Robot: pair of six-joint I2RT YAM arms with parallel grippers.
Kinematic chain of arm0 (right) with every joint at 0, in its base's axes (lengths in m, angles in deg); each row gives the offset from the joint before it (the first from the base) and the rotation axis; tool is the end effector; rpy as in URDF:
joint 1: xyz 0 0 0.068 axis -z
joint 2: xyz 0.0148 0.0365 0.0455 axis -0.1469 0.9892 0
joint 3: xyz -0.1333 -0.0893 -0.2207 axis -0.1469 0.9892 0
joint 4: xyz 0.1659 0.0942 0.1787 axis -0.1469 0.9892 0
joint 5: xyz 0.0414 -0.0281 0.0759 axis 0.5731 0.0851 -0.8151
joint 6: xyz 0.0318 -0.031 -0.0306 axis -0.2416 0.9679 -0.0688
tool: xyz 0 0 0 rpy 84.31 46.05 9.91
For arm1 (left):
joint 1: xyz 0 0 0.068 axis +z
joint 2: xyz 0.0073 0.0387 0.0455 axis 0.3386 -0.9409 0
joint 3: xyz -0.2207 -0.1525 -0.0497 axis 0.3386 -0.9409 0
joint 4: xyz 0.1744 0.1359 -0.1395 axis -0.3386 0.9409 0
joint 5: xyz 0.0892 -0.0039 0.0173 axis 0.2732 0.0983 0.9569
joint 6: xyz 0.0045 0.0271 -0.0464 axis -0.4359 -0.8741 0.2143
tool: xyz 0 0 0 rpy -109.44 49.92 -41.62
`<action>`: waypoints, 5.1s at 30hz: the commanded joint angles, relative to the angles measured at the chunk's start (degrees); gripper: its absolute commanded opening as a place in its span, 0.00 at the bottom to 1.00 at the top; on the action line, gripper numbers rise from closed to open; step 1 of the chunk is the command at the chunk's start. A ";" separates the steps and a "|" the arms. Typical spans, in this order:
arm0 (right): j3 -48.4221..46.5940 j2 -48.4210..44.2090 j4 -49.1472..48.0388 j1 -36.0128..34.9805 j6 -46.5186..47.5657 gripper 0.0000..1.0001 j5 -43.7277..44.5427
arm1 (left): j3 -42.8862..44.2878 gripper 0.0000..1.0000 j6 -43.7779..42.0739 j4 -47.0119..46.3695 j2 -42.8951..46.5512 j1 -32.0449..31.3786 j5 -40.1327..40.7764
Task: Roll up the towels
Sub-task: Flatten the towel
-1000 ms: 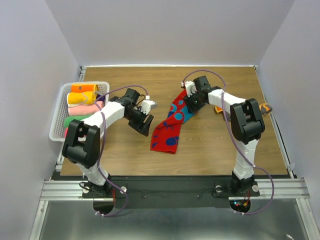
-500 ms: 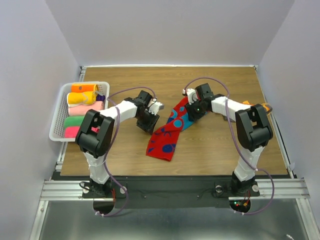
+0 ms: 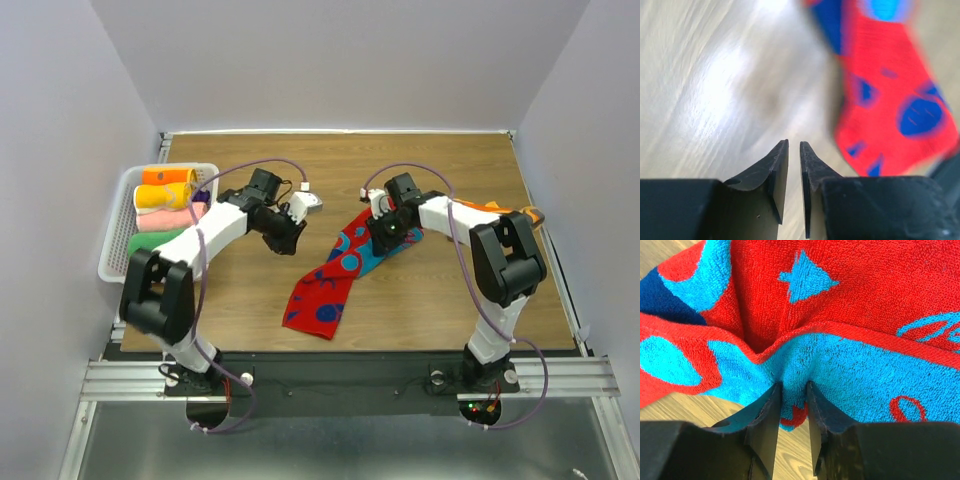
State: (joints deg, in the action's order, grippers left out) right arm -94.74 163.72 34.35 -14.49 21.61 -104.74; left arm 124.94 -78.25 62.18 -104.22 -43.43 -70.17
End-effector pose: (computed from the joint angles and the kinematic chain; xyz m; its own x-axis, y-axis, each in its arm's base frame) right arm 0.3339 0.1556 0.1648 -0.7212 -0.5326 -0.4429 -0.6693 0.7007 0.2471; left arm 0.3019 -0.1501 0.2311 -0.4131 0.6381 -0.6497 0.8788 0.4665 -0.1005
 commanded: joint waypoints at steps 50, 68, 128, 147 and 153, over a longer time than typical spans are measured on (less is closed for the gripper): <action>-5.73 -9.91 18.48 8.16 11.15 0.50 8.28 | 3.29 0.72 -12.18 0.89 -1.54 7.11 11.73; -11.38 -0.15 18.39 11.95 11.42 0.45 6.53 | 5.05 0.73 -9.28 0.71 -3.73 8.35 9.18; -15.50 -4.46 18.21 12.13 8.25 0.01 0.64 | -3.56 0.54 -8.05 -3.86 -9.19 5.28 8.73; -18.91 -5.59 18.21 14.76 6.85 0.01 0.03 | -3.78 0.00 -6.02 -4.06 -4.53 3.50 15.68; -23.49 -6.74 18.12 17.92 6.94 0.01 -1.11 | 10.29 0.00 -8.57 2.63 -2.24 8.78 15.86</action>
State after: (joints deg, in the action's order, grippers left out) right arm -114.13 161.03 53.34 1.31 29.13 -104.47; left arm 126.89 -85.23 59.78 -109.43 -37.09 -53.82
